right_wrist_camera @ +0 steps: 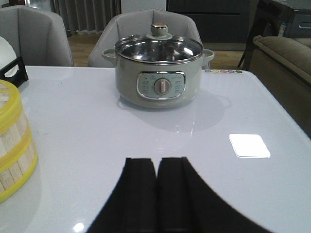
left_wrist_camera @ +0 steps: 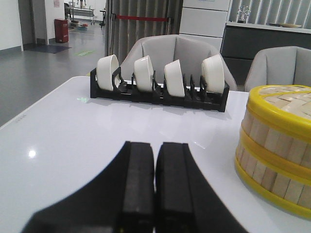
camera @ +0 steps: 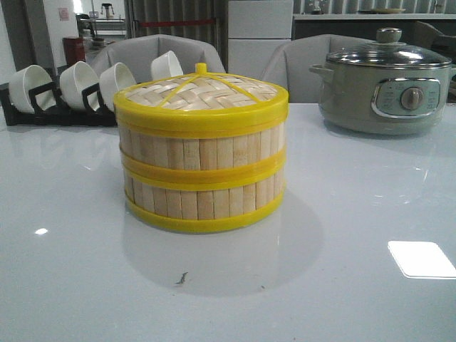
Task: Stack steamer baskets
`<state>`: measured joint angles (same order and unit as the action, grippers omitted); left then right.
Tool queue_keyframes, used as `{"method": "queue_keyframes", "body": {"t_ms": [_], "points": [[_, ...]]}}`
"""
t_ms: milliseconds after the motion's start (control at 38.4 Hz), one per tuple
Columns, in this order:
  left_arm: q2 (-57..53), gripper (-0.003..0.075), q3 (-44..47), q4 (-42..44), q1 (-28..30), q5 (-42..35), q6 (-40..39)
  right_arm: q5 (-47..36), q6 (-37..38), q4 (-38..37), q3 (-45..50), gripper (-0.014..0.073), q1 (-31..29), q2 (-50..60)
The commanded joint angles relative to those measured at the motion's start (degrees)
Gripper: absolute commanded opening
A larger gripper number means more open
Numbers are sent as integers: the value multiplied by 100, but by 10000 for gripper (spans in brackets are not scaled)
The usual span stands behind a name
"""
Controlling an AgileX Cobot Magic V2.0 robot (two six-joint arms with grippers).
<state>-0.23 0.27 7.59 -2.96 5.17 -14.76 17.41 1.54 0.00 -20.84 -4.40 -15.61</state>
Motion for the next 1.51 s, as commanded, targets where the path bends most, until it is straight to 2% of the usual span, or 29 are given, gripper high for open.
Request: {"method": "queue_keyframes", "body": {"t_ms": [0, 546, 677, 1041, 1197, 1483], "points": [[-87, 87, 18, -27, 4, -517, 17, -498, -4, 0, -151, 55, -33, -43], [-87, 87, 18, -27, 4, -517, 17, -617, -15, -85, -151, 55, -33, -43], [-87, 87, 18, -27, 4, -517, 17, -573, -7, 235, -84, 55, -25, 164], [-87, 87, 18, -27, 4, -517, 17, -654, -7, 553, 1595, 55, -25, 1712], [-74, 87, 18, -27, 4, -517, 17, -1103, -7, 892, 2193, 55, 3, 1742], [-74, 87, 18, -27, 4, -517, 17, -903, -12, 915, 2168, 55, 23, 1737]]}}
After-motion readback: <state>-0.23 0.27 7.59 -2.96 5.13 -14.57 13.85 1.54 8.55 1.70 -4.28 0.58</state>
